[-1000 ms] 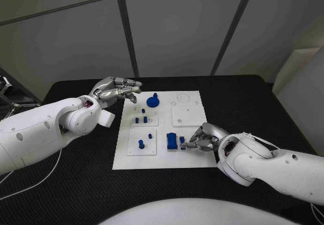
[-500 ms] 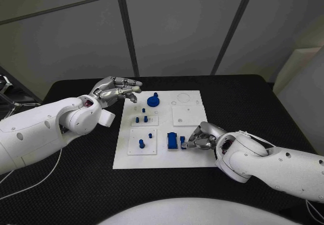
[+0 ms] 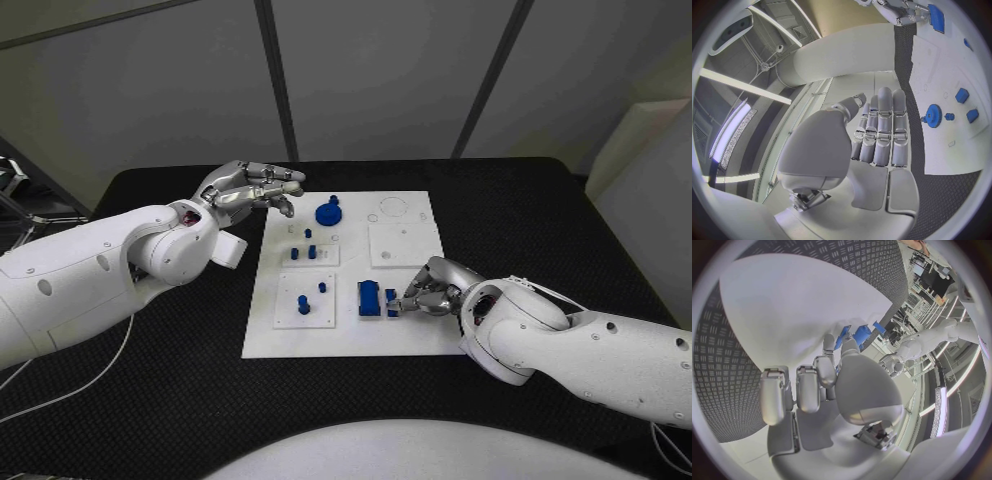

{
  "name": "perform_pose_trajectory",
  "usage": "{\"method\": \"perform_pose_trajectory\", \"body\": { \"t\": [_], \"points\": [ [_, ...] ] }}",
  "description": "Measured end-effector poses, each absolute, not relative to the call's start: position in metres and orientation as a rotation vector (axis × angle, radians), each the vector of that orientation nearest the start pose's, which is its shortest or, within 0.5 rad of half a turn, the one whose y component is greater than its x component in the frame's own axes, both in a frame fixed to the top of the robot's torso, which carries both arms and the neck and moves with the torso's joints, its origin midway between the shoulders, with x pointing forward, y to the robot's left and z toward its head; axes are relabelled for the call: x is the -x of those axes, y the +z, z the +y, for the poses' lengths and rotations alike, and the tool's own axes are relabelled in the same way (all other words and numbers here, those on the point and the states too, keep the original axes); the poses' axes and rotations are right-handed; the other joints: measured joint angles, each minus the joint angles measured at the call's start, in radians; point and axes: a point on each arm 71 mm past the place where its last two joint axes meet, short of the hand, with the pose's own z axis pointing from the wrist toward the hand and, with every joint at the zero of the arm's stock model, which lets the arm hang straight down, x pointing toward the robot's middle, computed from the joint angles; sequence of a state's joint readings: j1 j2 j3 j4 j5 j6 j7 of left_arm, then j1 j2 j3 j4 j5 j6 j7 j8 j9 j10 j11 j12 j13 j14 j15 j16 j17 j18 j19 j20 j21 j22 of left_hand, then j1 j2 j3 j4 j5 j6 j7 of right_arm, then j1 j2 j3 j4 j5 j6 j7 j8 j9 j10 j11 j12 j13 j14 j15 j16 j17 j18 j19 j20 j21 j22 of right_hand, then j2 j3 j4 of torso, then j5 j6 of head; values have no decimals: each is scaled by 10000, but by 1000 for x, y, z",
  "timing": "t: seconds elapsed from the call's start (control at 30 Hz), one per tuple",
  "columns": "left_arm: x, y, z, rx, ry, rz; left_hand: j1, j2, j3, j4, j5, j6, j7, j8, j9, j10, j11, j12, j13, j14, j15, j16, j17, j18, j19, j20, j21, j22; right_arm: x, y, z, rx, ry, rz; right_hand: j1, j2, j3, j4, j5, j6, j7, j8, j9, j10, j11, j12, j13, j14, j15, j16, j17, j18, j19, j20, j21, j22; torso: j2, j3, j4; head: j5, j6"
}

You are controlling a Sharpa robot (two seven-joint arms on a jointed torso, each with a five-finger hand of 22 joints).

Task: Assemble the parts on the task board

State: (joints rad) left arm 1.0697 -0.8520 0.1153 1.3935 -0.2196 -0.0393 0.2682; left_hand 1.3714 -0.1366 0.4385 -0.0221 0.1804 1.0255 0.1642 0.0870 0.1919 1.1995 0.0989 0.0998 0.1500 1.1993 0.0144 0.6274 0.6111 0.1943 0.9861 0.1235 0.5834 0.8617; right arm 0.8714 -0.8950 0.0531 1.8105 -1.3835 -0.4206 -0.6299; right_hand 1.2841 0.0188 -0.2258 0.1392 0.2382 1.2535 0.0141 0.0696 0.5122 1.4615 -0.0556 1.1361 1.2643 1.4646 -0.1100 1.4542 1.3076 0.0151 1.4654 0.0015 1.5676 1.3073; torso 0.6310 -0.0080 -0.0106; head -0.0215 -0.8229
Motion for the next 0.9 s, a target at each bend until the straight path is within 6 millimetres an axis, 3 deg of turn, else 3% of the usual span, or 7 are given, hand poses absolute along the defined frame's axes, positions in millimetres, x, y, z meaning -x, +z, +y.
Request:
{"method": "perform_pose_trajectory", "body": {
  "t": [0.53, 0.9],
  "points": [
    [-500, -202, 240, 9951, -15741, 16098, 0, 0, 0, 0, 0, 0, 0, -40, 8, 0, 0, 0, 8, 0, 0, 0, 0, 0, 0, 0, 0, -7, -364, -255, -170, -3308, 6137, 19503, -81, -81, -67, -16, 0, 140, -72, 41, 95, 0, -1, 60, 38, 28, -28, 0, -1, 0, 0, 0, 0, 0, -12, -3, -15, 9, 52],
    [-500, -202, 240, 9946, -15758, 16108, 0, 0, 0, 0, 0, 0, 0, -39, 7, 0, -1, 0, 7, 0, 0, 0, 0, 0, 0, 0, 0, -7, -366, -256, -157, -3203, 6485, 19454, 2, -70, -93, -100, 0, 176, -109, 41, 198, 0, 0, 60, 57, -12, -65, 0, -1, 0, 36, -36, 0, 0, -10, -11, 0, -12, 56]
  ]
}}
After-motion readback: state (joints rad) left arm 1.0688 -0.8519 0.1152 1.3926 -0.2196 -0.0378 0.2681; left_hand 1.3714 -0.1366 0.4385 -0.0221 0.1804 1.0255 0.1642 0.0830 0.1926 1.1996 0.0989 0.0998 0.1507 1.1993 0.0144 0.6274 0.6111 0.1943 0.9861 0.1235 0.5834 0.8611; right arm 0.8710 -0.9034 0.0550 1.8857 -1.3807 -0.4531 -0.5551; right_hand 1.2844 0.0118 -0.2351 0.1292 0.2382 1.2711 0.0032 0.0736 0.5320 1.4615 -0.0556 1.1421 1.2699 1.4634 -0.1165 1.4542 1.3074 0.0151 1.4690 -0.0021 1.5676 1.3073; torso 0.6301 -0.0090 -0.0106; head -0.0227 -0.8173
